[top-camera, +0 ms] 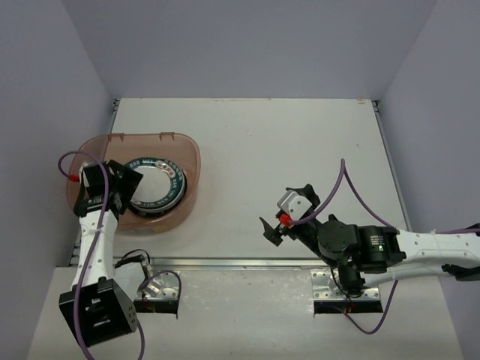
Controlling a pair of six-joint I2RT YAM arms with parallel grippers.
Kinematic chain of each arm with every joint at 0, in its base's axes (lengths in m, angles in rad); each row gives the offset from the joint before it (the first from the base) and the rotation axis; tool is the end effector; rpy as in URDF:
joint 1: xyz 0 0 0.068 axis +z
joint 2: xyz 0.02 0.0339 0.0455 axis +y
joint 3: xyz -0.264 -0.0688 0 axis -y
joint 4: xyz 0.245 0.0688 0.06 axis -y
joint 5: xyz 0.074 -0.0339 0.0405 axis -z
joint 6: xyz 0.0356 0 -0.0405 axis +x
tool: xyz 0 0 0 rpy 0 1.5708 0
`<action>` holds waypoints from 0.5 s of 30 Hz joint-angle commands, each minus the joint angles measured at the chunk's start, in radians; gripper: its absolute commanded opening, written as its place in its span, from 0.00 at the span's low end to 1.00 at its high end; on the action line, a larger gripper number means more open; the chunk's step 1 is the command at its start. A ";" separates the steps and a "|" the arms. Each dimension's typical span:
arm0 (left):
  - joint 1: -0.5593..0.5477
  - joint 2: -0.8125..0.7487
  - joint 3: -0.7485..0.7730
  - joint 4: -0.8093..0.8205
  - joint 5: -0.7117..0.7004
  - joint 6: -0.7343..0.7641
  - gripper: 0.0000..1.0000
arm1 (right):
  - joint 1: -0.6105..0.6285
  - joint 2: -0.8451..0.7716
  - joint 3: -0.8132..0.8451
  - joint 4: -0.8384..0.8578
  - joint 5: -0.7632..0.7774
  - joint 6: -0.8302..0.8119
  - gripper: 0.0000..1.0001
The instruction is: Place the plates into the plastic bin on the countertop
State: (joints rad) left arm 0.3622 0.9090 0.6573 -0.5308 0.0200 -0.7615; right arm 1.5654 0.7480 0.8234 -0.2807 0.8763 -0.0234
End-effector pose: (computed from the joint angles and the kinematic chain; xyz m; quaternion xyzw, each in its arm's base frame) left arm 0.1758 0.0658 0.2416 -0.4886 0.7834 -0.0852 0.3745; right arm 0.0282 0.1609 0.3516 -0.3137 0.6833 0.1621 0.6391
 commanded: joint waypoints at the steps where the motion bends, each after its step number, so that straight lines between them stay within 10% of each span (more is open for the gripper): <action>1: 0.003 -0.018 0.015 0.071 0.050 0.058 1.00 | 0.001 0.052 0.029 0.025 0.118 0.036 0.99; 15: 0.003 -0.041 0.159 -0.216 0.012 0.227 1.00 | -0.553 0.393 0.152 -0.120 -0.390 0.352 0.99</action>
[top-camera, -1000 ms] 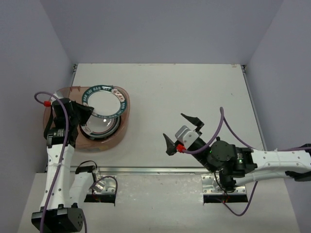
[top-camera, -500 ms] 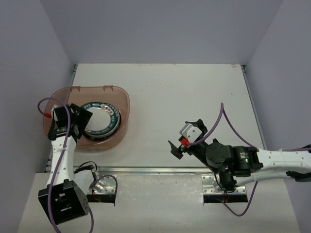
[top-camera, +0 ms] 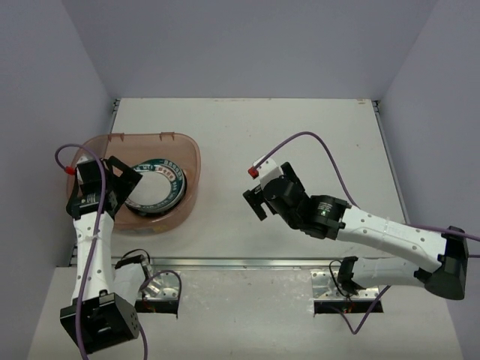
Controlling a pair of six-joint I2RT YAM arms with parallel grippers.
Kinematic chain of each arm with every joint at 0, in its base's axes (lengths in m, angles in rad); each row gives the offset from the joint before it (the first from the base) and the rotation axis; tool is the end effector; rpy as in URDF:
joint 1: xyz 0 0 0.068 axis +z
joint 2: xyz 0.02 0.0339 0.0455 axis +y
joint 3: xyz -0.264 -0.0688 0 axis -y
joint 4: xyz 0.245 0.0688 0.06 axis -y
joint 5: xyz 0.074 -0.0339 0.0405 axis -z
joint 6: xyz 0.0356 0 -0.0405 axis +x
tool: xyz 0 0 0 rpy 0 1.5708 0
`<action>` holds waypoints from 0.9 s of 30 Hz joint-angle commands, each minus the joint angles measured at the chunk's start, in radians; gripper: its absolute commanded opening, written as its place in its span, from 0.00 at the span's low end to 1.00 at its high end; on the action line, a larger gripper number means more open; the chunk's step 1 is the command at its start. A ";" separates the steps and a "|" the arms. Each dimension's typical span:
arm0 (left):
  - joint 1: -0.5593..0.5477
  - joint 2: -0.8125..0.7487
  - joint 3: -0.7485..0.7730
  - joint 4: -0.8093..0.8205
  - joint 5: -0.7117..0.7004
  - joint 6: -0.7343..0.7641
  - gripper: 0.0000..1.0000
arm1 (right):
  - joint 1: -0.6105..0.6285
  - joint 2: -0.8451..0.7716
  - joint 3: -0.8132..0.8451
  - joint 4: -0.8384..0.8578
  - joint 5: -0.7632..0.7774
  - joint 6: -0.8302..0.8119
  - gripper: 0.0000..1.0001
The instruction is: Place the plates into the plastic bin on the countertop
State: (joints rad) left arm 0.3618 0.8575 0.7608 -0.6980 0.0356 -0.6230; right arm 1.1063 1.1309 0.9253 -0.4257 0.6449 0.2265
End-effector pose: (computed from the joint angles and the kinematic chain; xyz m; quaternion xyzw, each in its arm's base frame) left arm 0.1629 0.0603 0.2710 -0.4316 0.8187 -0.0656 0.3730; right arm 0.1277 0.2071 0.3006 -0.2304 0.8263 0.0433 0.5121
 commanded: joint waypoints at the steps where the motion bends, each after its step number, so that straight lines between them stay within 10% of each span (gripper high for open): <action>1: 0.003 0.026 0.056 -0.055 -0.001 0.099 1.00 | -0.106 0.011 0.048 0.032 -0.177 0.105 0.99; 10: 0.003 0.030 0.100 -0.070 0.023 0.189 1.00 | -0.156 0.014 0.128 -0.061 -0.068 0.095 0.99; 16: -0.043 0.106 0.228 -0.063 0.157 0.264 1.00 | -0.518 0.041 0.215 -0.039 -0.433 0.132 0.99; 27: -0.127 0.094 0.269 -0.180 -0.334 0.096 1.00 | -0.576 -0.096 0.119 -0.021 -0.481 0.169 0.99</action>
State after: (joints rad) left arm 0.2335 0.9561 1.0700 -0.8464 -0.0846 -0.4151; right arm 0.5276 1.0931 1.0715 -0.4825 0.2159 0.3667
